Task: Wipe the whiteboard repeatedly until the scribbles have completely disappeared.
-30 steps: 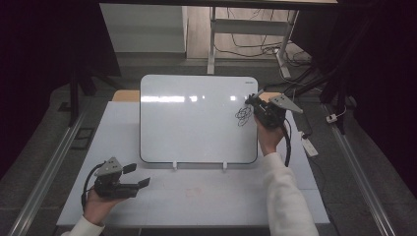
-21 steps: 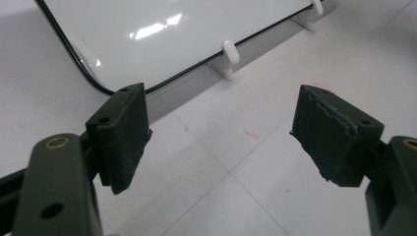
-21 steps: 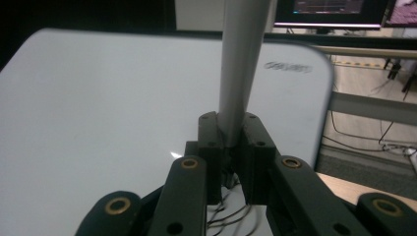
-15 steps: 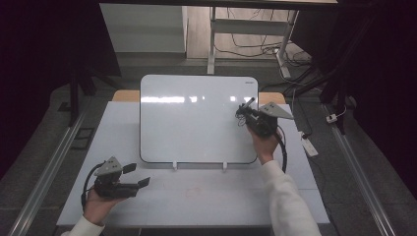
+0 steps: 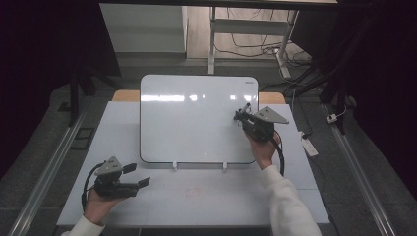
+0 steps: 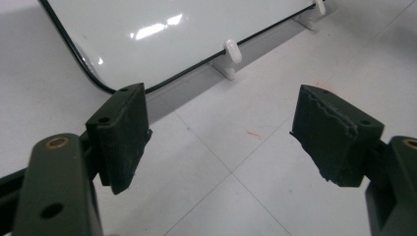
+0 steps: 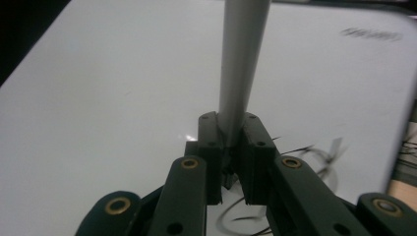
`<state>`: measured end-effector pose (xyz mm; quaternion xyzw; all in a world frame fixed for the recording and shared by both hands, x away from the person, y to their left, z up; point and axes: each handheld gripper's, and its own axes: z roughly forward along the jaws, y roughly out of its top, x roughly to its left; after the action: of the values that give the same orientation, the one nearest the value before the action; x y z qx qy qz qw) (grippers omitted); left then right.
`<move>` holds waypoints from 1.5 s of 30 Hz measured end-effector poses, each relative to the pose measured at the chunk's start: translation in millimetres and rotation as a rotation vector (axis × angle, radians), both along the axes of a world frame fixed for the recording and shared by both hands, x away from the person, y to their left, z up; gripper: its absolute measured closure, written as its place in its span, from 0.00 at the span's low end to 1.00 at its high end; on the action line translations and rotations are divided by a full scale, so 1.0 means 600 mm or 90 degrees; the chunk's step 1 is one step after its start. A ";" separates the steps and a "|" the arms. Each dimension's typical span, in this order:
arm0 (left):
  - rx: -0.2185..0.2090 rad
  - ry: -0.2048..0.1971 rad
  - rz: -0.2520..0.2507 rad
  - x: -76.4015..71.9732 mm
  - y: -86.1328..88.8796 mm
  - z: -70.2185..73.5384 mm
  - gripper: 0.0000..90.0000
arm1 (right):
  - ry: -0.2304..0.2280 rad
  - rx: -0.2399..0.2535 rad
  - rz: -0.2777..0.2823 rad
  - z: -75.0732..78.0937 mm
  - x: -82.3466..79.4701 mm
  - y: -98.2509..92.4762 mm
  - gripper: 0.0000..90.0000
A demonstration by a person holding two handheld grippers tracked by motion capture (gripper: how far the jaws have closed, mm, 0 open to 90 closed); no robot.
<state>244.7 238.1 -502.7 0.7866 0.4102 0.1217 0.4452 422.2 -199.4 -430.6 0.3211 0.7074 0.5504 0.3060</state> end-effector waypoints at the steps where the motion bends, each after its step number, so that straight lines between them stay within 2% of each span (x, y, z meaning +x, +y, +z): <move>1: 0.001 0.000 -0.001 -0.001 -0.001 0.000 0.25 | 0.000 0.025 -0.028 0.012 0.014 -0.012 0.90; 3: 0.001 -0.002 -0.001 -0.001 -0.001 0.001 0.25 | -0.002 0.040 -0.041 0.018 0.023 -0.017 0.90; 5: -0.001 -0.002 0.000 0.000 0.001 0.001 0.25 | -0.002 0.040 -0.037 0.017 0.022 -0.015 0.90; 8: -0.002 0.001 0.002 0.002 0.002 0.000 0.25 | 0.006 0.009 0.009 0.004 0.009 0.009 0.90; 10: 0.000 0.002 0.001 0.002 0.001 -0.001 0.25 | 0.000 -0.020 0.017 0.003 0.003 0.018 0.90; 11: 0.000 0.002 0.000 0.001 0.000 -0.001 0.25 | -0.013 -0.015 -0.011 0.011 0.009 0.011 0.90; 12: 0.001 0.001 -0.001 0.001 0.000 -0.001 0.25 | -0.013 -0.015 -0.011 0.011 0.009 0.011 0.90; 15: -0.001 -0.002 -0.001 -0.001 0.001 0.001 0.25 | 0.000 0.028 -0.031 0.016 0.022 -0.007 0.90; 16: -0.002 -0.002 0.000 -0.001 0.002 0.001 0.25 | 0.002 0.024 -0.027 0.014 0.019 -0.005 0.90; 17: -0.004 -0.002 0.002 0.000 0.003 0.001 0.25 | 0.008 0.000 0.007 0.005 0.006 0.008 0.90; 18: -0.005 0.000 0.003 0.000 0.004 0.000 0.25 | 0.008 0.000 0.007 0.005 0.006 0.008 0.90; 20: -0.004 0.000 0.003 0.001 0.003 0.000 0.25 | 0.006 -0.032 0.027 -0.005 -0.007 0.019 0.90; 22: -0.001 0.000 0.001 0.001 0.001 0.000 0.25 | -0.004 -0.019 -0.001 0.003 0.001 0.011 0.90; 23: 0.000 -0.001 0.000 0.000 0.000 0.000 0.25 | -0.004 -0.019 -0.001 0.003 0.001 0.011 0.90; 26: -0.002 -0.002 -0.001 -0.001 0.001 0.001 0.25 | 0.001 0.020 -0.029 0.016 0.019 -0.007 0.90; 28: -0.003 -0.002 0.002 0.000 0.002 0.001 0.25 | 0.004 0.013 -0.017 0.013 0.015 -0.004 0.90; 30: -0.003 0.000 0.003 0.001 0.003 0.000 0.25 | 0.002 -0.019 0.008 0.005 0.005 0.008 0.90; 31: -0.003 0.001 0.002 0.002 0.002 0.000 0.25 | -0.005 -0.032 0.009 0.005 0.003 0.010 0.90; 32: -0.001 0.001 0.003 0.002 0.001 -0.001 0.25 | -0.006 -0.024 0.002 0.007 0.005 0.007 0.90; 33: 0.000 0.001 0.001 0.001 0.000 0.000 0.25 | -0.011 0.012 -0.029 0.016 0.016 -0.007 0.90; 34: 0.000 0.000 0.000 0.000 0.000 0.000 0.25 | -0.011 0.012 -0.029 0.016 0.016 -0.007 0.90; 36: 0.000 -0.003 -0.001 -0.001 0.000 0.001 0.25 | -0.006 0.046 -0.048 0.022 0.027 -0.020 0.90; 37: -0.001 -0.003 0.000 -0.001 0.001 0.001 0.25 | -0.006 0.052 -0.048 0.022 0.029 -0.021 0.90; 39: -0.004 -0.001 0.004 0.001 0.004 0.000 0.25 | 0.000 0.043 -0.026 0.016 0.024 -0.012 0.90; 42: -0.003 0.001 0.004 0.002 0.004 -0.001 0.25 | 0.007 0.001 0.022 0.001 0.006 0.011 0.90; 44: -0.001 0.001 0.002 0.001 0.002 -0.001 0.25 | -0.002 -0.020 0.022 0.003 0.004 0.014 0.90; 45: 0.000 0.000 0.002 0.001 0.001 0.000 0.25 | -0.009 0.000 -0.010 0.013 0.015 0.001 0.90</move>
<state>245.0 238.8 -502.8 0.7858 0.4113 0.1225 0.4454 431.0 -198.7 -422.9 0.3227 0.7027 0.5502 0.3152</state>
